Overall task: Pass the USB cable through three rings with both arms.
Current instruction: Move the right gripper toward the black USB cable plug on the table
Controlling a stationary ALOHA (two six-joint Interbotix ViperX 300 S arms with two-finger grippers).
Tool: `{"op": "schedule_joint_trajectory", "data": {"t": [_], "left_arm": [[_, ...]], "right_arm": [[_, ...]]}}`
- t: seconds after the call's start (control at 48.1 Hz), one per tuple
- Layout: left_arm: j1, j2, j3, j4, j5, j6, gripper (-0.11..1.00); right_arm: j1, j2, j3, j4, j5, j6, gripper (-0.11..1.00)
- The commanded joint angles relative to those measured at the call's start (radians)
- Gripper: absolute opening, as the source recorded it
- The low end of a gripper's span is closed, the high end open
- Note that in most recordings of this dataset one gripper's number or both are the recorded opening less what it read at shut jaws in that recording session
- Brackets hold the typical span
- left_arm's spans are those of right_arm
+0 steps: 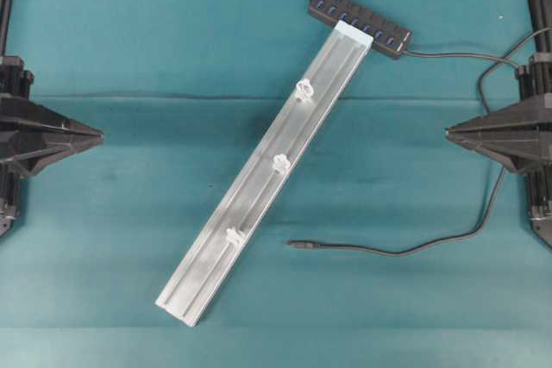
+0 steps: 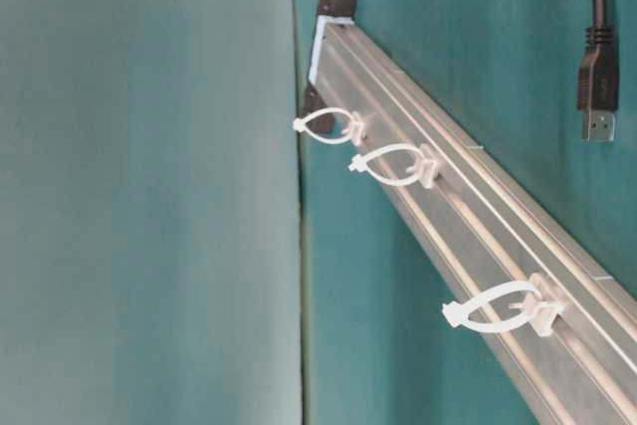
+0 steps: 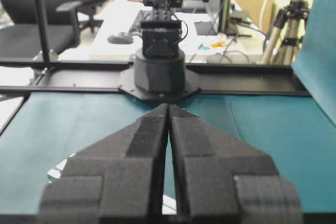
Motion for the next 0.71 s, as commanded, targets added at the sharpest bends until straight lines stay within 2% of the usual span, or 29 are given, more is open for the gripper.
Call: {"op": "schedule_joint_trajectory", "data": {"t": [0.0, 0.042, 0.104, 0.146, 0.312, 0.478, 0.686], "left_arm": [[-0.029, 0.038, -0.057, 0.017, 0.015, -0.021, 0.14], [-0.043, 0.044, -0.081, 0.018, 0.035, -0.023, 0.12], [-0.054, 0.054, -0.118, 0.017, 0.075, -0.028, 0.03], [-0.063, 0.061, -0.137, 0.018, 0.101, -0.028, -0.01], [-0.061, 0.11, -0.192, 0.018, 0.192, -0.025, -0.02], [-0.061, 0.183, -0.23, 0.018, 0.227, -0.023, -0.02], [-0.061, 0.212, -0.244, 0.018, 0.227, -0.025, -0.02]], "right_arm": [[-0.035, 0.029, -0.003, 0.008, -0.003, 0.023, 0.09], [-0.066, 0.051, -0.008, 0.06, 0.017, 0.037, 0.09], [-0.094, 0.078, -0.025, 0.13, 0.063, 0.063, 0.02], [-0.117, 0.095, -0.037, 0.155, 0.1, 0.075, 0.0], [-0.126, 0.144, -0.089, 0.156, 0.244, 0.087, 0.0], [-0.078, 0.212, -0.158, 0.158, 0.405, 0.089, 0.0], [-0.006, 0.39, -0.29, 0.164, 0.635, 0.104, 0.0]]}}
